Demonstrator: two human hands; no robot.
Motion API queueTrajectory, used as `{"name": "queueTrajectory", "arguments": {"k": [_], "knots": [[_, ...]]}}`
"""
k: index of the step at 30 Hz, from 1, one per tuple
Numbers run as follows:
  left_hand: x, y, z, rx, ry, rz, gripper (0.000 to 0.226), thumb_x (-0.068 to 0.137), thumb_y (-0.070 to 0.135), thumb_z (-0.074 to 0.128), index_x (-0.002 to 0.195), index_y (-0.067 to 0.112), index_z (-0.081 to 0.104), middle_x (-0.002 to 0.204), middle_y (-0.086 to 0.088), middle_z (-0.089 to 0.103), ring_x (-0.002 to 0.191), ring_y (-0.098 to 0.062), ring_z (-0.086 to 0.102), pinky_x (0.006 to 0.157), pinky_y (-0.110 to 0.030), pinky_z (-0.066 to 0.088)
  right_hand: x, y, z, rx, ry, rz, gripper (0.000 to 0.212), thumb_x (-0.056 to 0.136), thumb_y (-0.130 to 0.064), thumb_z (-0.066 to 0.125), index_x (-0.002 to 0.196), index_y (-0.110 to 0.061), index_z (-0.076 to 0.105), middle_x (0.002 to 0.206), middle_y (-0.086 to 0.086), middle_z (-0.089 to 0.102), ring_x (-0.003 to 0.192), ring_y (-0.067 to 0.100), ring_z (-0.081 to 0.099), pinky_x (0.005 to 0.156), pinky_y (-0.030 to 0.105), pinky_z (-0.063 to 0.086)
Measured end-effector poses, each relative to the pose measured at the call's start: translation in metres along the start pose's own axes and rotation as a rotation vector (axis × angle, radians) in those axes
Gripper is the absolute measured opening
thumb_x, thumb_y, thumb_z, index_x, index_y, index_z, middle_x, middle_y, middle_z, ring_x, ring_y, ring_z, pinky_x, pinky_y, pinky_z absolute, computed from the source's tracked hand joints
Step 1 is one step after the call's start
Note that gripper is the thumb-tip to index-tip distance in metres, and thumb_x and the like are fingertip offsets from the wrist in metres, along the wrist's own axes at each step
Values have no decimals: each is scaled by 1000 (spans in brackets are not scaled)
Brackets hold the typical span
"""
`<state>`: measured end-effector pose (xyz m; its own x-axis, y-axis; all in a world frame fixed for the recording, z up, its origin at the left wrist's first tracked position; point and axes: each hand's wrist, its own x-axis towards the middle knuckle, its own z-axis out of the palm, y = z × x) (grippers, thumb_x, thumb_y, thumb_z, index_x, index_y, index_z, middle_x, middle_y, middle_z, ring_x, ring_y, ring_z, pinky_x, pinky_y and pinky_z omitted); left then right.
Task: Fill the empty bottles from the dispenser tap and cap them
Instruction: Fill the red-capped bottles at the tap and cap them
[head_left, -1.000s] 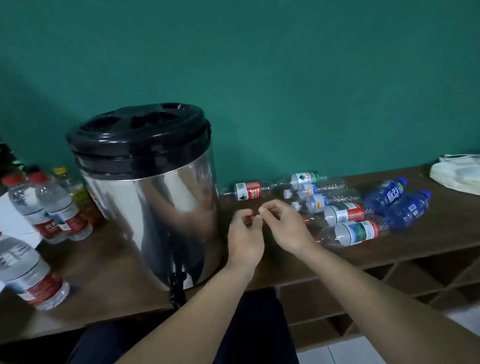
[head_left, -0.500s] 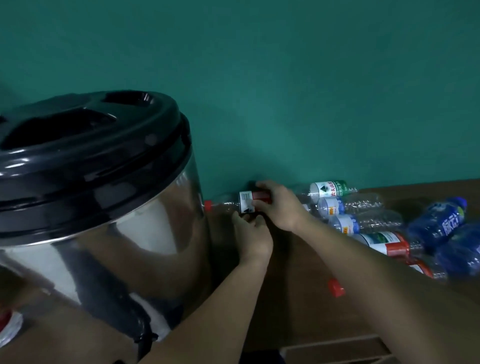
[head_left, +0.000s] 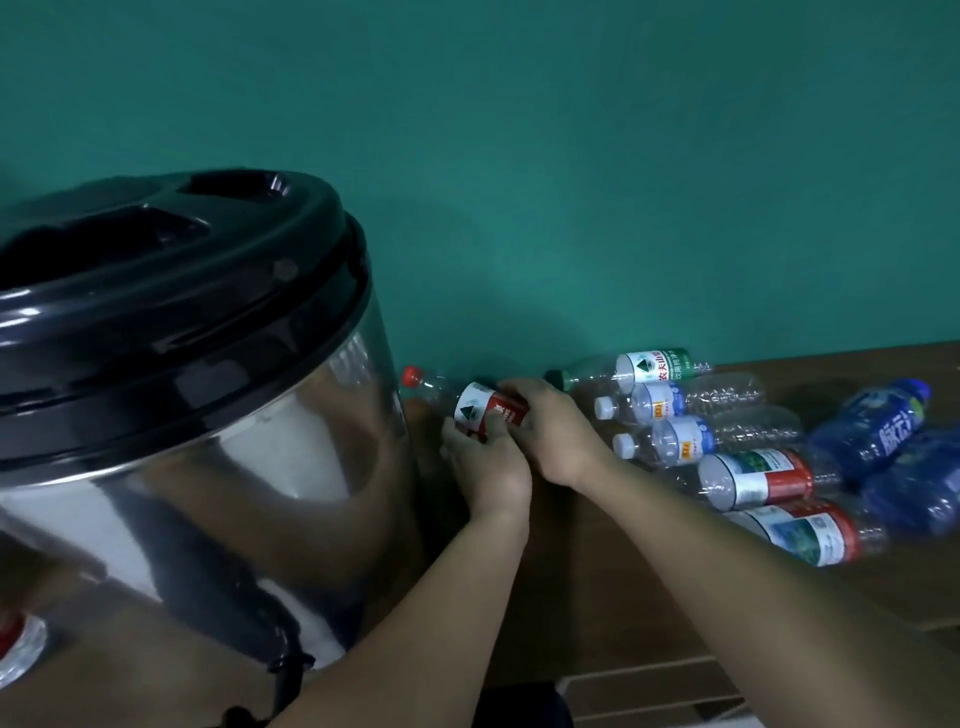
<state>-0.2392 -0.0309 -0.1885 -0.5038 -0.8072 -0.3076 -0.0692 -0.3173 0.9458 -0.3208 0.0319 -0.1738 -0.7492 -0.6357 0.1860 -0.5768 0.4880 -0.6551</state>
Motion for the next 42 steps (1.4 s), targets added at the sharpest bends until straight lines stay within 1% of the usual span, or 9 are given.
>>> {"name": "queueTrajectory", "arguments": {"k": [5, 8, 12, 16, 21, 27, 33, 38, 42], "knots": [[-5, -17, -20, 45, -45, 12, 79, 78, 83, 69, 144, 40, 60, 142, -4, 67, 123, -34, 74, 97, -59, 66, -65, -15, -9, 257, 69, 87, 54, 101, -6, 78, 149, -26, 62, 125, -21, 74, 114, -10, 69, 98, 14, 55], [-39, -6, -38, 90, -140, 34, 58, 81, 73, 75, 127, 38, 68, 121, 0, 75, 105, -25, 78, 89, -54, 69, -107, -30, -15, 359, 70, 115, 54, 103, 2, 74, 143, -32, 62, 119, -29, 70, 108, -22, 65, 90, 4, 50], [-84, 11, -71, 64, -310, 121, 36, 97, 44, 84, 123, 25, 69, 112, -2, 79, 104, -21, 79, 94, -44, 65, -159, -48, -24, 382, 78, 107, 44, 105, -9, 74, 130, -45, 70, 123, -27, 77, 118, -6, 69, 106, 19, 53], [-120, 17, -109, 59, -469, 160, 37, 100, 44, 82, 126, 22, 71, 114, -5, 81, 105, -21, 80, 92, -41, 66, -196, -66, -35, 502, 105, 129, 21, 114, -19, 64, 125, -28, 79, 119, -10, 82, 115, 13, 77, 105, 45, 62], [-160, 17, -156, 122, -537, 248, 27, 99, 36, 83, 122, 30, 69, 109, 4, 80, 99, -11, 79, 90, -36, 65, -223, -102, -46, 322, 216, 103, 30, 116, -39, 58, 103, -27, 81, 98, -9, 81, 94, 11, 76, 90, 51, 65], [-188, 6, -198, 241, -561, 388, 31, 90, 31, 86, 112, 30, 64, 98, 9, 77, 87, -11, 75, 79, -40, 62, -227, -157, -53, -89, 433, -14, 61, 107, -73, 53, 72, -23, 54, 62, -5, 57, 61, 13, 57, 64, 42, 49], [-204, -6, -241, 341, -589, 437, 41, 87, 43, 91, 112, 36, 60, 102, 21, 74, 91, -4, 72, 74, -18, 57, -221, -188, -62, -277, 191, 64, 88, 103, -85, 40, 52, -14, 38, 49, 8, 41, 48, 25, 46, 61, 46, 49], [-205, -12, -268, 417, -597, 470, 37, 91, 47, 86, 112, 39, 57, 102, 25, 71, 91, -2, 71, 70, -15, 53, -228, -203, -57, -363, -13, -66, 73, 113, -52, 50, 56, -10, 33, 52, 8, 27, 43, 21, 26, 52, 39, 27], [-199, -17, -284, 393, -686, 454, 32, 92, 42, 87, 110, 35, 61, 101, 16, 74, 93, -6, 71, 79, -22, 53, -241, -205, -60, -436, -159, -194, 67, 119, -49, 38, 72, -2, 43, 64, 7, 42, 57, 22, 37, 63, 45, 35]]}}
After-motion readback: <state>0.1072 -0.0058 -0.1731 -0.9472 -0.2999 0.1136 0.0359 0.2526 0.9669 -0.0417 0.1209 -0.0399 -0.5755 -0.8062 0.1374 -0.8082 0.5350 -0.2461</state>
